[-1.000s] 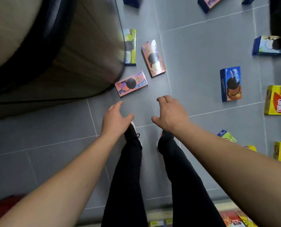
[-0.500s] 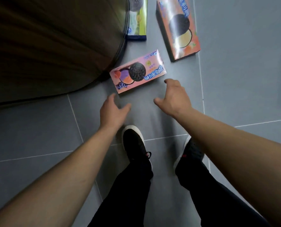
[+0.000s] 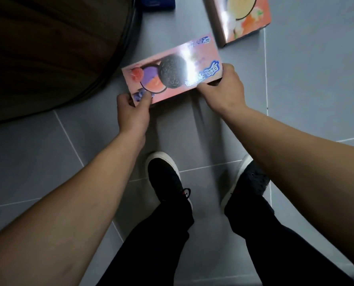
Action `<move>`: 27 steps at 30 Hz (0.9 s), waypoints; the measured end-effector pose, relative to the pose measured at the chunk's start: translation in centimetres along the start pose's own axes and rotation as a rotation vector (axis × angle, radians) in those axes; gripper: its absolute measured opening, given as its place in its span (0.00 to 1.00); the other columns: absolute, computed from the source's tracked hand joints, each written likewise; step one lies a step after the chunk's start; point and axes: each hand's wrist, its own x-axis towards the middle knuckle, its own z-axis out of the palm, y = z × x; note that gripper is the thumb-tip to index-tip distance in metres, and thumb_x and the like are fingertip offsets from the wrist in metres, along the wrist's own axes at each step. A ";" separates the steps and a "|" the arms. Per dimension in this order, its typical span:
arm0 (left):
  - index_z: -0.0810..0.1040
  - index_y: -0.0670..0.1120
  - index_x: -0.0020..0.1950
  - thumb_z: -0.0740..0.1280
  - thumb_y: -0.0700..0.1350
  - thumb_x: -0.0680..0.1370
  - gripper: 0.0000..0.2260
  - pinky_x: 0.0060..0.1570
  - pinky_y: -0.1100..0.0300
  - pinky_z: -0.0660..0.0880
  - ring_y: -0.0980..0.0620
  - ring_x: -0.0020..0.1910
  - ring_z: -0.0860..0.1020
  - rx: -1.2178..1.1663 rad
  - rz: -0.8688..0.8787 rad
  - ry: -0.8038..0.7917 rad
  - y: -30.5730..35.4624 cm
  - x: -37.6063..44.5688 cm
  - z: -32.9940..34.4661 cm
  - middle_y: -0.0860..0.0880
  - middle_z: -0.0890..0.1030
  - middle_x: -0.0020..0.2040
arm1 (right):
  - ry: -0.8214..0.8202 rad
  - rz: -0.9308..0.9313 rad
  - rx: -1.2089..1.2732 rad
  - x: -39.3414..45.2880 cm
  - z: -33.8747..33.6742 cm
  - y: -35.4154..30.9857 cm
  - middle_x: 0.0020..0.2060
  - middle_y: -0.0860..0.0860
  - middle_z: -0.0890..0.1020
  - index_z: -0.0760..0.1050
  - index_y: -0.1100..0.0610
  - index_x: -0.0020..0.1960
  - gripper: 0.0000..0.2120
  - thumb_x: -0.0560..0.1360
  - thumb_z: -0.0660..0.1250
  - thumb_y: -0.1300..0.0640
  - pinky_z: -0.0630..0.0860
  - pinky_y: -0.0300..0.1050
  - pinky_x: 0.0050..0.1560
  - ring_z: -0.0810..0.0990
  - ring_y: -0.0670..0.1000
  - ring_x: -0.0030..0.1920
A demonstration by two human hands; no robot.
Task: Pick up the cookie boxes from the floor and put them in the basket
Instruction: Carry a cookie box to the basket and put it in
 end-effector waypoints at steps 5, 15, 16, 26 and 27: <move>0.68 0.50 0.51 0.70 0.48 0.76 0.11 0.48 0.50 0.81 0.43 0.46 0.83 -0.135 -0.172 -0.029 2.1 -5.8 -0.1 0.49 0.82 0.45 | 0.003 -0.005 -0.098 -4.9 -5.2 1.3 0.59 0.52 0.77 0.71 0.56 0.65 0.28 0.69 0.70 0.46 0.70 0.41 0.54 0.75 0.53 0.61; 0.75 0.49 0.44 0.73 0.52 0.73 0.10 0.44 0.52 0.82 0.45 0.36 0.82 0.044 -0.419 -0.235 8.7 -21.5 -1.1 0.45 0.82 0.40 | 0.001 -0.558 -0.892 -16.8 -18.3 0.3 0.72 0.55 0.68 0.63 0.55 0.73 0.35 0.70 0.72 0.53 0.50 0.63 0.74 0.60 0.63 0.75; 0.75 0.49 0.44 0.73 0.53 0.73 0.11 0.42 0.52 0.82 0.45 0.36 0.82 0.073 -0.416 -0.244 9.1 -23.0 -1.5 0.45 0.82 0.40 | 0.030 -0.591 -0.889 -17.8 -19.3 -0.1 0.69 0.55 0.72 0.66 0.56 0.71 0.29 0.72 0.70 0.53 0.52 0.63 0.74 0.63 0.62 0.73; 0.66 0.50 0.72 0.67 0.65 0.69 0.36 0.62 0.53 0.73 0.47 0.64 0.75 0.686 0.151 -0.243 15.8 -39.9 -8.0 0.47 0.73 0.69 | -0.011 -0.600 -0.911 -31.7 -32.1 -6.4 0.47 0.53 0.80 0.74 0.55 0.54 0.16 0.68 0.70 0.54 0.67 0.51 0.52 0.77 0.60 0.49; 0.63 0.50 0.74 0.70 0.63 0.69 0.37 0.65 0.54 0.68 0.47 0.68 0.71 0.761 0.298 -0.265 16.5 -41.7 -8.8 0.47 0.69 0.72 | -0.027 -0.599 -0.918 -33.1 -33.2 -7.3 0.48 0.53 0.80 0.73 0.55 0.55 0.15 0.69 0.69 0.55 0.66 0.50 0.52 0.76 0.60 0.49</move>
